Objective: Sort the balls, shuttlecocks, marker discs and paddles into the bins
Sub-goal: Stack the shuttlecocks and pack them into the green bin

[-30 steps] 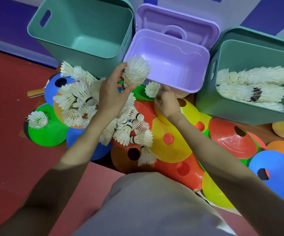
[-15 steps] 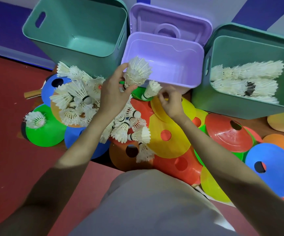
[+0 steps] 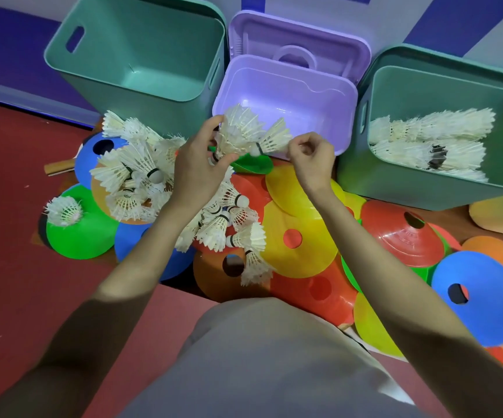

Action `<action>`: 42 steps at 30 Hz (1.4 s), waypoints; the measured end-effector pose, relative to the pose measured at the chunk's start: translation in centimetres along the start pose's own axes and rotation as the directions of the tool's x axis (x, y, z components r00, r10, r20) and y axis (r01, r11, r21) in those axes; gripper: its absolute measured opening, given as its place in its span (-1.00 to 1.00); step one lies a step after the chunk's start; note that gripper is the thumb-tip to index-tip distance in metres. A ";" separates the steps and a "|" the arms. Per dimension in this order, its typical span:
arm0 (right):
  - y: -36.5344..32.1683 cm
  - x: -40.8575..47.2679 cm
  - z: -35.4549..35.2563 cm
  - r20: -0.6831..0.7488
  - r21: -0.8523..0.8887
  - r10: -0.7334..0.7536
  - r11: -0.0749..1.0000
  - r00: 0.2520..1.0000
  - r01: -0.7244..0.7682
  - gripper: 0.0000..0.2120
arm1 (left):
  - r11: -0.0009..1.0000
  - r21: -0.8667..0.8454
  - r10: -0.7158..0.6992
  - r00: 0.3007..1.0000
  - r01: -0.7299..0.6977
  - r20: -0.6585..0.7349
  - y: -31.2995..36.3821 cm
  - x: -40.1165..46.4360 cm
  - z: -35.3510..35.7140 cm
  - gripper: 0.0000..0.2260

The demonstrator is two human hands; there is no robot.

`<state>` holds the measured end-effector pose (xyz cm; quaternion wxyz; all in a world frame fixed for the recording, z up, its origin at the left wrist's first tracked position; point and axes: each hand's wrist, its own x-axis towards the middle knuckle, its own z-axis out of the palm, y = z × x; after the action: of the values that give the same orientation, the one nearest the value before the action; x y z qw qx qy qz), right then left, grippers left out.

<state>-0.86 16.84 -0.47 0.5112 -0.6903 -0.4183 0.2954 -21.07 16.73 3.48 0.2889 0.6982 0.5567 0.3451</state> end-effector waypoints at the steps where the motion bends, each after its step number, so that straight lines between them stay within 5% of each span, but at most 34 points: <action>1: -0.8 -0.6 -0.6 -0.083 0.014 -0.068 0.997 0.994 0.070 -0.95 | 1.000 0.011 0.006 1.000 -0.006 -0.001 -0.1 -0.1 0.0 -0.49; 4: -3.3 -2.1 -2.4 -0.217 0.036 -0.292 0.951 0.932 0.306 -0.95 | 0.998 0.057 0.026 1.000 -0.026 0.005 -0.2 -0.2 0.2 -0.50; 10: -5.3 -3.6 -3.5 0.030 -0.038 -0.545 0.837 0.838 0.546 -0.91 | 0.998 0.057 0.033 0.999 -0.035 0.043 0.2 -0.2 0.9 -0.47; 14: -5.1 -3.7 -3.8 0.204 -0.107 -0.555 0.806 0.806 0.582 -0.88 | 0.998 0.018 0.052 0.996 -0.053 0.071 0.9 -0.3 1.1 -0.45; 27: -5.1 -5.8 -3.9 0.232 -0.040 -0.495 0.855 0.837 0.517 -0.78 | 0.997 -0.063 -0.041 0.985 0.052 0.169 0.0 -2.8 0.5 -0.46; 31: -3.7 -8.3 -4.0 0.194 -0.058 -0.390 0.912 0.900 0.407 -0.93 | 0.991 -0.086 -0.092 0.988 0.104 0.128 -0.9 -4.2 0.1 -0.45; 33: -2.2 -9.5 -3.8 0.311 -0.148 -0.241 0.943 0.919 0.298 -0.89 | 0.989 -0.079 -0.112 0.986 0.122 0.124 -1.3 -5.0 0.0 -0.42; 36: 0.3 -11.2 -2.9 0.545 -0.395 0.036 0.892 0.838 0.219 -0.72 | 0.989 -0.069 -0.119 0.985 0.128 0.127 -1.6 -6.0 0.3 -0.38; 42: 2.1 -13.2 -0.4 0.572 -0.520 0.187 0.835 0.799 0.177 -0.64 | 0.994 -0.005 -0.111 0.987 0.112 0.113 -1.2 -7.0 1.1 -0.38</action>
<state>-6.27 4.77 -2.61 0.1307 -0.6781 -0.6231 0.3672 -21.86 10.12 0.76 0.3428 0.6827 0.5758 0.2915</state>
